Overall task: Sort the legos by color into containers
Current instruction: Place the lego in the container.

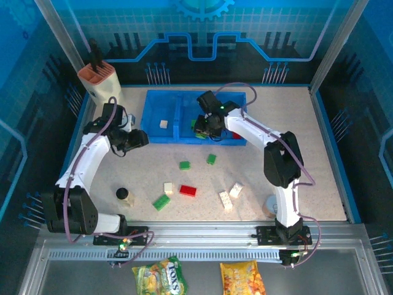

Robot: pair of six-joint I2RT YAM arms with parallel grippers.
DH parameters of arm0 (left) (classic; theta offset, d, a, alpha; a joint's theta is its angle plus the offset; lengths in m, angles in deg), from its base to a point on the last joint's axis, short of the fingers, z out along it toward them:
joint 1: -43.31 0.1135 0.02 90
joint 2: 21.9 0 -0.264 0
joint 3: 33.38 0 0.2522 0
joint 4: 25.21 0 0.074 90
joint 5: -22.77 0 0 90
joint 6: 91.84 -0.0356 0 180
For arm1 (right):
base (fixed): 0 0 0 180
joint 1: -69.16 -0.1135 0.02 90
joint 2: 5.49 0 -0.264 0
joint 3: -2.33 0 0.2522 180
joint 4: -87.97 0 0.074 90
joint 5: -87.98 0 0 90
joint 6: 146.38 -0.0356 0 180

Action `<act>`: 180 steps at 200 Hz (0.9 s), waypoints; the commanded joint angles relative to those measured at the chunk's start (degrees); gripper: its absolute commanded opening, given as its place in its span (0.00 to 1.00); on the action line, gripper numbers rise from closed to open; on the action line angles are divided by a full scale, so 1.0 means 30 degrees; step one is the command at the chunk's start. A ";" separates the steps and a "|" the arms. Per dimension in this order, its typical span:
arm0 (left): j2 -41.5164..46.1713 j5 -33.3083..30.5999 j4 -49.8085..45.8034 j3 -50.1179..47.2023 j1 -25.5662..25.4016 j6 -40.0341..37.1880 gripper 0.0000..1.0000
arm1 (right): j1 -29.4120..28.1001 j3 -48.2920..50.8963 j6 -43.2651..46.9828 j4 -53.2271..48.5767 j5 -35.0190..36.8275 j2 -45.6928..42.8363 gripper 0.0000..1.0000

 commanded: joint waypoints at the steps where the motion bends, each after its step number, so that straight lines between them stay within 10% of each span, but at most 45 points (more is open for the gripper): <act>1: 0.0393 -0.0394 0.1087 -0.0623 0.0143 -0.0350 0.49 | -0.0200 -0.2118 0.2009 -0.1560 0.0635 0.1205 0.41; 180: 0.0217 -0.0297 0.1961 -0.1458 0.0672 -0.0764 0.48 | -0.0145 -1.0357 0.2276 -0.4349 0.0783 0.8978 0.46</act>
